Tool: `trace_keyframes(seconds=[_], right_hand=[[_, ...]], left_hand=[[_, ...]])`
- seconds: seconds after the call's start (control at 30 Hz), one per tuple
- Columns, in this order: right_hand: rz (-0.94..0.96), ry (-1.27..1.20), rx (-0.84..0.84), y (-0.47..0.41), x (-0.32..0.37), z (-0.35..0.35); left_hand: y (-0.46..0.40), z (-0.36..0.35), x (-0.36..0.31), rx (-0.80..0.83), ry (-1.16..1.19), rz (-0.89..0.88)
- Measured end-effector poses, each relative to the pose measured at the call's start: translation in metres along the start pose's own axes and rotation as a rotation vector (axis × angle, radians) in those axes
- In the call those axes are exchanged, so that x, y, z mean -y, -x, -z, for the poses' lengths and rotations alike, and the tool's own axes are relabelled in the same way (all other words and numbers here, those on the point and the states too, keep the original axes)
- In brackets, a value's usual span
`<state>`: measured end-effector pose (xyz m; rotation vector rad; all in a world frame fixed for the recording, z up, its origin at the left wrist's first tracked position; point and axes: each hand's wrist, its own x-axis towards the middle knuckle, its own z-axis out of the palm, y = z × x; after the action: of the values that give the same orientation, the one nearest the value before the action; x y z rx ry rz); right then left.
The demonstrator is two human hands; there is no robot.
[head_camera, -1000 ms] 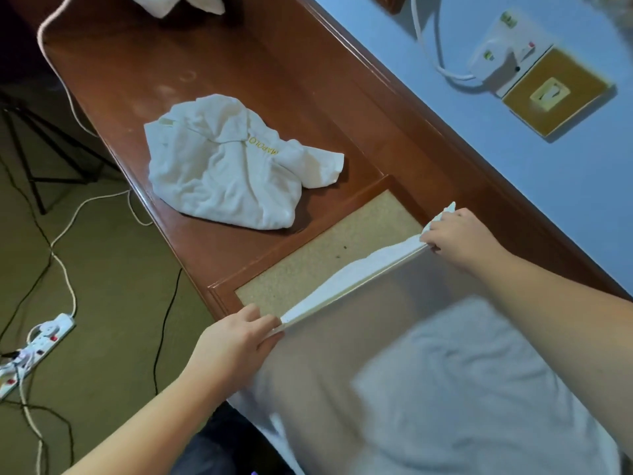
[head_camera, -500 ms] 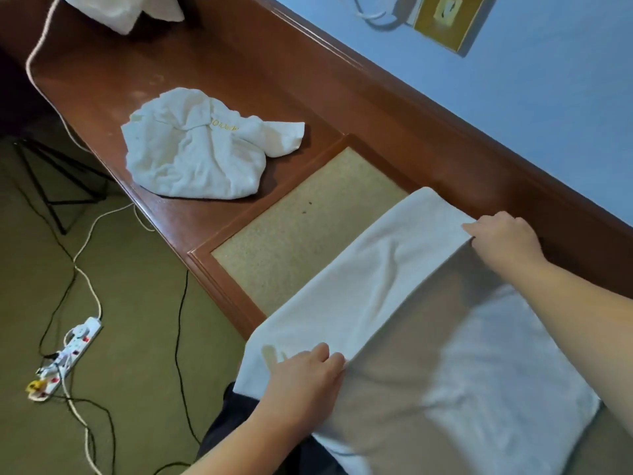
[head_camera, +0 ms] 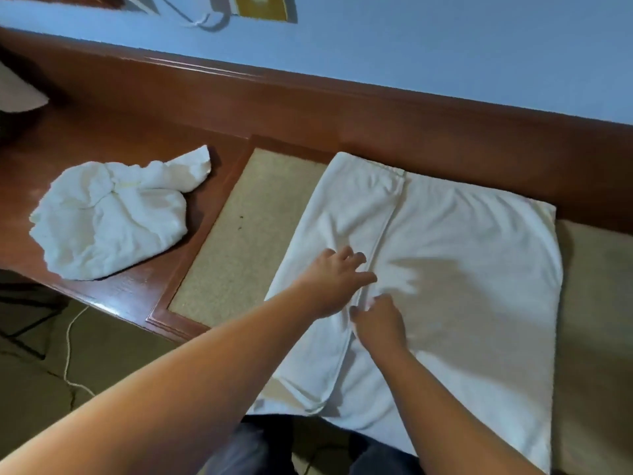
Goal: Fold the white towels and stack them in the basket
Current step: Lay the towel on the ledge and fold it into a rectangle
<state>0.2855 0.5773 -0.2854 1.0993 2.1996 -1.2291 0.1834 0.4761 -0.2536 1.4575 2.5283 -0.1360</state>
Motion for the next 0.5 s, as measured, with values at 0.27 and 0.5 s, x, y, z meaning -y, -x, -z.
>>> trace_keyframes(seconds=[0.27,0.5], right_hand=[[-0.121,-0.053,-0.033,0.045,0.000,-0.047],[-0.240,-0.163,0.034,0.091,-0.013,-0.079]], left_hand=[[-0.060,0.007,0.025,0.199,-0.345,-0.562],[-0.095,0.022,0.044,0.243,-0.650,-0.804]])
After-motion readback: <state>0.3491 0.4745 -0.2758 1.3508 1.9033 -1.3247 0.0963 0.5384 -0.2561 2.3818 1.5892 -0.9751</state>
